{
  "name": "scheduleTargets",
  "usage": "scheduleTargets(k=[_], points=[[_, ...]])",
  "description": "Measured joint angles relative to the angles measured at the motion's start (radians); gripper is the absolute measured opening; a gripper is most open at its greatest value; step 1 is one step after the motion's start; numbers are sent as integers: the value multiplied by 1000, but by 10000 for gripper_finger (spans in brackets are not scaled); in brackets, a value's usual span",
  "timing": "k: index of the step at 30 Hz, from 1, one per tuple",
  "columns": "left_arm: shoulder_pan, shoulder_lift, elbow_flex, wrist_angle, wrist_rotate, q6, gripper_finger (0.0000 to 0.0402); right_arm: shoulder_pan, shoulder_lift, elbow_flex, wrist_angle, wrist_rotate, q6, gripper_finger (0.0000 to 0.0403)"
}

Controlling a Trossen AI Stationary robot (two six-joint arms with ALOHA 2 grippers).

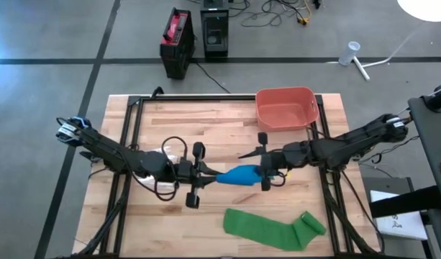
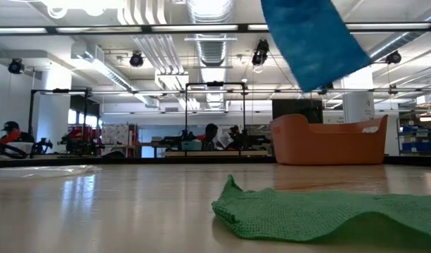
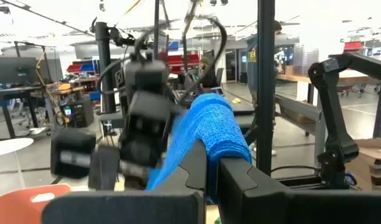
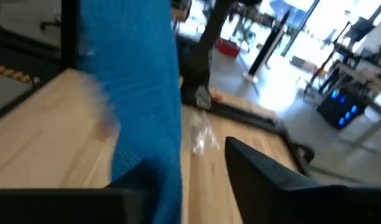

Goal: Roll bandage
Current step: Roll the blue bandage

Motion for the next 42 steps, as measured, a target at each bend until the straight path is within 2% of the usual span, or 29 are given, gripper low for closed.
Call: scheduleTargets(k=[4, 10, 14, 21, 26, 35, 38, 42], points=[[1, 0, 0, 0, -2, 0, 2, 33, -38, 15, 3, -12, -17, 170], [2, 0, 0, 7, -17, -2, 2, 78, -50, 25, 8, -43, -16, 200], [3, 0, 0, 11, -56, -25, 2, 95, -42, 25, 4, -41, -17, 215], [4, 0, 0, 22, -60, -32, 2, 96, -50, 25, 14, -34, -18, 238], [6, 4, 0, 34, -60, -33, 2, 94, -39, 27, 124, 0, -16, 236], [12, 18, -1, 65, -61, -60, 2, 46, 43, 27, 206, 18, 61, 185], [15, 18, -1, 74, -61, -71, 2, 38, 68, 32, 203, 18, 73, 133], [22, 18, -1, 97, -62, -90, 2, 36, 97, 42, 204, 17, 56, 28]])
